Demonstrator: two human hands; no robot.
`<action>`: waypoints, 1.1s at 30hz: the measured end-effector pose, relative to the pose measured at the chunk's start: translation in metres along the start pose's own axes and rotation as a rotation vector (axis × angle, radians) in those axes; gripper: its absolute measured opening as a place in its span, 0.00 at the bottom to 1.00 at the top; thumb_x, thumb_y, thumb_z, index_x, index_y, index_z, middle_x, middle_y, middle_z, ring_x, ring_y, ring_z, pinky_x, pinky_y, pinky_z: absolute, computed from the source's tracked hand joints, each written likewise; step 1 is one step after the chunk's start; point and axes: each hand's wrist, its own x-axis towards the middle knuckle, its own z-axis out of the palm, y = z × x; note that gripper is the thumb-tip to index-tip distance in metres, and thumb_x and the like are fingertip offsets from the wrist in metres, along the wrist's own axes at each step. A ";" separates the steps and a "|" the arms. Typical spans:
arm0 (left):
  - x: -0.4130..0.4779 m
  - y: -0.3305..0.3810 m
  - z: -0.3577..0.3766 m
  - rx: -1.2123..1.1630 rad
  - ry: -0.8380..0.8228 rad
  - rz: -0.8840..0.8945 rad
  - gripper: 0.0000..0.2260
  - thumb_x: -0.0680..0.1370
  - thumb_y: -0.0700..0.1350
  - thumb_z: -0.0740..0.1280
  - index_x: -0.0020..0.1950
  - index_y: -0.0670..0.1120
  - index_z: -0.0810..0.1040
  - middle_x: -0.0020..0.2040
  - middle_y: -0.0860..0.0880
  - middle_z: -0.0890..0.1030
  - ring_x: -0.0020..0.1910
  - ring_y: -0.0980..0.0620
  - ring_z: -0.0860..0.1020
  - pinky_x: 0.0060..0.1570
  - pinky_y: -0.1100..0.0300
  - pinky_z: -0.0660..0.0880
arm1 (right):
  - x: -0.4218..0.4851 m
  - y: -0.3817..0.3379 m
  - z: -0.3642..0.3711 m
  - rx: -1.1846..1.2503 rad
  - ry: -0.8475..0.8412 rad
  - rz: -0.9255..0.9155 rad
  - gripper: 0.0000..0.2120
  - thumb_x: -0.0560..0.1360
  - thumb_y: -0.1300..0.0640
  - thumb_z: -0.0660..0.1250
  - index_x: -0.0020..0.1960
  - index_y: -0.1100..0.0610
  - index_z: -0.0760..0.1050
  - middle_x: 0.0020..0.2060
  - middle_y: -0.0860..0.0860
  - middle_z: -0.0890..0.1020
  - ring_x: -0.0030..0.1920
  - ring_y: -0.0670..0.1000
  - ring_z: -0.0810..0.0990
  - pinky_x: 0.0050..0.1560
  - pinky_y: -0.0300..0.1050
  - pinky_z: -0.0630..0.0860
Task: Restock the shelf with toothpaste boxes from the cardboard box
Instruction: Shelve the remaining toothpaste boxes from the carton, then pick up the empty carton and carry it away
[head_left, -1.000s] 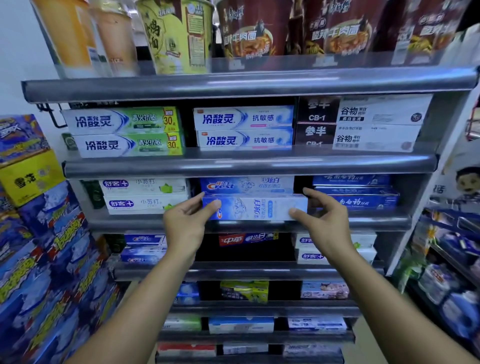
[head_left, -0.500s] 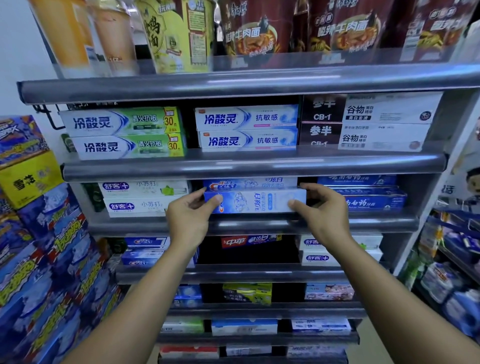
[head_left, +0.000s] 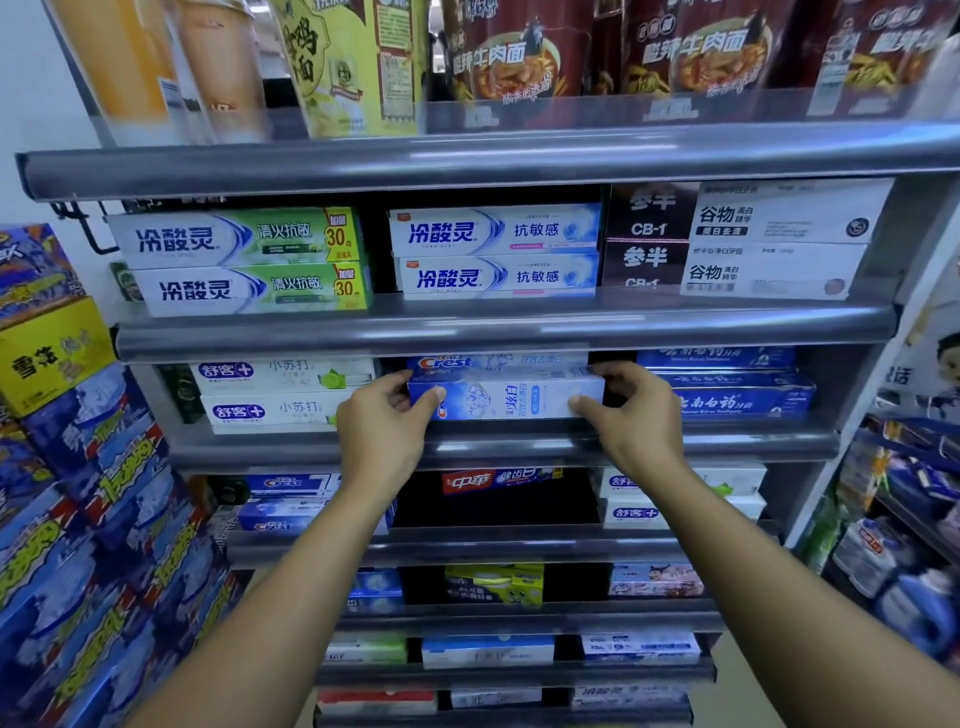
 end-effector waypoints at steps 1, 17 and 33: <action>0.000 0.000 -0.002 0.051 -0.012 0.013 0.24 0.74 0.52 0.78 0.66 0.42 0.81 0.56 0.45 0.86 0.45 0.62 0.79 0.42 0.81 0.71 | 0.000 0.001 0.002 -0.018 -0.011 0.007 0.19 0.72 0.54 0.79 0.61 0.51 0.80 0.50 0.46 0.80 0.50 0.46 0.78 0.50 0.42 0.74; -0.041 -0.015 -0.023 0.125 0.018 0.173 0.15 0.78 0.52 0.71 0.64 0.53 0.80 0.46 0.62 0.79 0.50 0.57 0.78 0.50 0.61 0.76 | -0.049 0.020 -0.011 -0.020 0.014 -0.087 0.17 0.76 0.52 0.73 0.64 0.46 0.79 0.45 0.38 0.81 0.37 0.41 0.79 0.45 0.45 0.78; -0.343 -0.207 0.026 0.339 -0.342 -0.544 0.10 0.75 0.43 0.76 0.41 0.58 0.81 0.29 0.60 0.77 0.26 0.61 0.74 0.30 0.64 0.70 | -0.252 0.304 -0.069 -0.093 -0.332 0.476 0.17 0.75 0.64 0.72 0.42 0.40 0.82 0.34 0.42 0.84 0.33 0.45 0.82 0.35 0.40 0.76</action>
